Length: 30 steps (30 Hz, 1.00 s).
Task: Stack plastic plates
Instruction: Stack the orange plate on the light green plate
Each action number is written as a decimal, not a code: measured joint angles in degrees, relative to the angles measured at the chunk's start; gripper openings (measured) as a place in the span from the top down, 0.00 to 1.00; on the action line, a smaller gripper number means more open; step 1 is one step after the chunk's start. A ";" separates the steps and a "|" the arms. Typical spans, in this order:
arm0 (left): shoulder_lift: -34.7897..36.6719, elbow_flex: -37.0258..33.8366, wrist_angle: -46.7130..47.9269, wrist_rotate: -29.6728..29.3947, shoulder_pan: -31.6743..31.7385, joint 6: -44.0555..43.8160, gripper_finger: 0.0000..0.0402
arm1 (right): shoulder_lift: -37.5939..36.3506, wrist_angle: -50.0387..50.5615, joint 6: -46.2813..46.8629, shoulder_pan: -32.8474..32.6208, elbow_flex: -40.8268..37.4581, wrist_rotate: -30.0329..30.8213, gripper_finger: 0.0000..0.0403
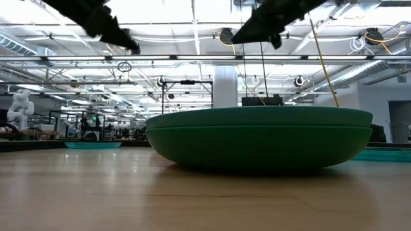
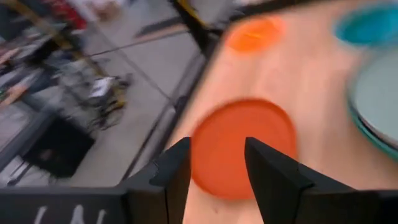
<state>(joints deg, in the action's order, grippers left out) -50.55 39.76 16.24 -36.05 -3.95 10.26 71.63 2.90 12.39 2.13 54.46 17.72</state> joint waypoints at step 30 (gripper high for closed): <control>1.82 1.02 4.95 -1.64 1.73 -1.87 0.61 | 37.26 22.24 16.81 22.93 25.87 -12.08 0.79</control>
<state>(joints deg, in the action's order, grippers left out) -48.73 40.78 21.19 -37.69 -2.22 8.39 108.90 25.15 29.19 25.06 80.34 5.64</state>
